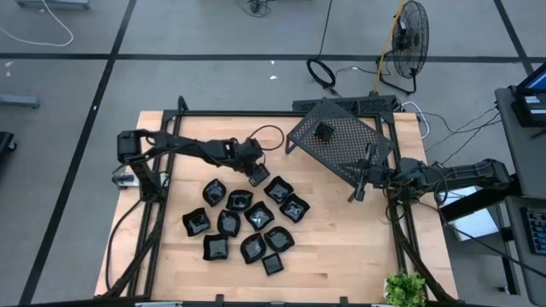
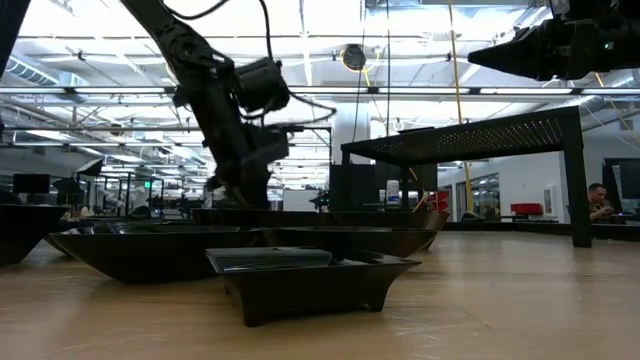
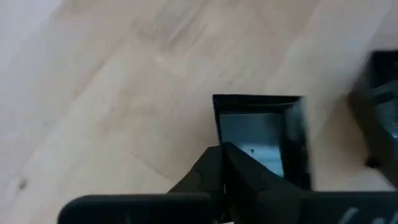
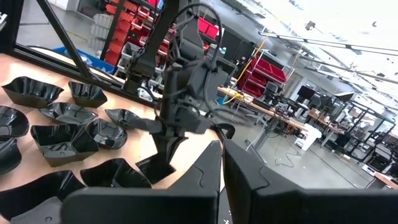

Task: Pick & Place Mini shaped plates
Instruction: Stack the black square plate on the square black plate on the shelf

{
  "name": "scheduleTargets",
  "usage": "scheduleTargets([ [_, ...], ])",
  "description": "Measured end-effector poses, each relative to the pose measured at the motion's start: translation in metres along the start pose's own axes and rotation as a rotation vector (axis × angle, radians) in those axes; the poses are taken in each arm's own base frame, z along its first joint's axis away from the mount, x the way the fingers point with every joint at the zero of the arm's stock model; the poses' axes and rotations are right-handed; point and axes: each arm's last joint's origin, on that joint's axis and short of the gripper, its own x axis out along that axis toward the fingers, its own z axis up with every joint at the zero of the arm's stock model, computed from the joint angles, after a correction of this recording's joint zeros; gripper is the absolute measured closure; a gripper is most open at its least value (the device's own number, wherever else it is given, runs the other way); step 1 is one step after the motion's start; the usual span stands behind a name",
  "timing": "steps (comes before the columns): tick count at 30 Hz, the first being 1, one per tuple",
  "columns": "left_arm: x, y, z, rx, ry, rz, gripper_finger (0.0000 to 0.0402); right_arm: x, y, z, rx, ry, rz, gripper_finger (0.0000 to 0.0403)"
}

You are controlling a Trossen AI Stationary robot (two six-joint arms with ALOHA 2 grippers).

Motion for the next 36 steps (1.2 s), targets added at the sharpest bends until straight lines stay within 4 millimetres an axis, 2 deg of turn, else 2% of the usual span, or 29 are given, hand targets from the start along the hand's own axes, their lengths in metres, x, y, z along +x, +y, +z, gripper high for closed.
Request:
scheduleTargets([
  [4, -0.022, -0.002, 0.003, 0.018, -0.061, 0.078, 0.0393, 0.000, 0.000, 0.000, 0.011, 0.001, 0.000, 0.0399],
  [9, -0.065, -0.016, 0.011, 0.068, -0.241, 0.219, 0.0395, 0.000, 0.000, 0.001, 0.035, -0.008, -0.004, 0.0399],
  [14, -0.113, -0.052, 0.031, 0.168, -0.413, 0.313, 0.0397, 0.006, 0.000, 0.004, 0.106, -0.036, -0.013, 0.0394],
  [19, -0.141, -0.097, 0.054, 0.283, -0.501, 0.409, 0.0398, 0.018, 0.006, 0.003, 0.112, -0.062, 0.037, 0.0346],
  [22, -0.143, -0.123, 0.063, 0.367, -0.526, 0.458, 0.0399, 0.027, 0.010, 0.002, 0.112, -0.079, 0.048, 0.0301],
  [27, -0.125, -0.155, 0.067, 0.498, -0.509, 0.514, 0.0399, 0.042, 0.016, -0.001, 0.092, -0.103, 0.037, 0.0241],
  [31, -0.108, -0.172, 0.065, 0.595, -0.487, 0.579, 0.0398, 0.053, 0.020, -0.002, 0.098, -0.129, 0.025, 0.0220],
  [36, -0.096, -0.187, 0.060, 0.691, -0.479, 0.615, 0.0398, 0.073, 0.026, -0.003, 0.086, -0.081, 0.041, 0.0220],
])
